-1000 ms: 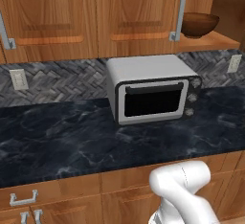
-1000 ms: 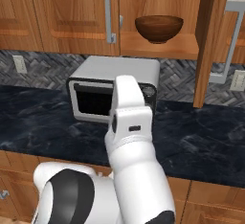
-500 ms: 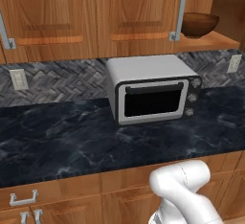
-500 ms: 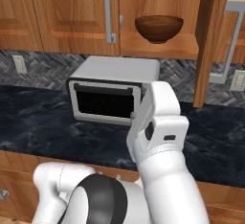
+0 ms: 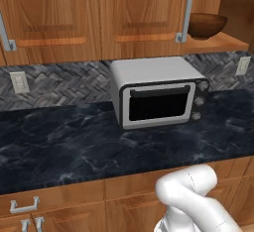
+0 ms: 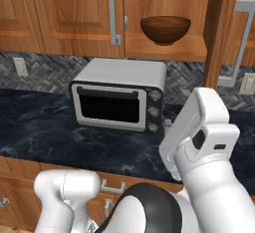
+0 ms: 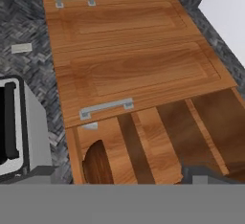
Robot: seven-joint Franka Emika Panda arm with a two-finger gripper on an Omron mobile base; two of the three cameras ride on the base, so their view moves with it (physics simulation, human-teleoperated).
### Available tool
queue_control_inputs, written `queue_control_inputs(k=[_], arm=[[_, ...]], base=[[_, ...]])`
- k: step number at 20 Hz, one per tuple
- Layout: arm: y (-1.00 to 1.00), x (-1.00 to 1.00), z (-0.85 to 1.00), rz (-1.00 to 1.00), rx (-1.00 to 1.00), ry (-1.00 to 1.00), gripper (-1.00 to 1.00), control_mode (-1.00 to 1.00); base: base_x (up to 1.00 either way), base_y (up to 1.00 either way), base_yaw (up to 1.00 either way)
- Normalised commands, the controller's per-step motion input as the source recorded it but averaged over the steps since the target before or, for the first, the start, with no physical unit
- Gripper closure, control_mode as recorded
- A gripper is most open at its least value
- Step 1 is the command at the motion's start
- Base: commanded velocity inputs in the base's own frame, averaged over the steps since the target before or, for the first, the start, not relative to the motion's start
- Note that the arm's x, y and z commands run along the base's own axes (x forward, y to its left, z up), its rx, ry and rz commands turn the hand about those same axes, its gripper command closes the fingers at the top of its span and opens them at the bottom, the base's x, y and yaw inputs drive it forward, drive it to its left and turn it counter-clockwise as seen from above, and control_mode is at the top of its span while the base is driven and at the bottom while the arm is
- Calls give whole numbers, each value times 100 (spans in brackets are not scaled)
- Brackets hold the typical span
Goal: Open the cabinet. Pick the bowls from the counter and place them in the cabinet. Then close the cabinet.
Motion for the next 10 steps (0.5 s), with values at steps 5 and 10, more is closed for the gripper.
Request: queue_control_inputs(k=[5,10], arm=[[-55,9,-2,5,0,2,-100,-100],[-47,29,-7,7,0,4,-100,-100]], base=[[0,0,0],[0,0,0]])
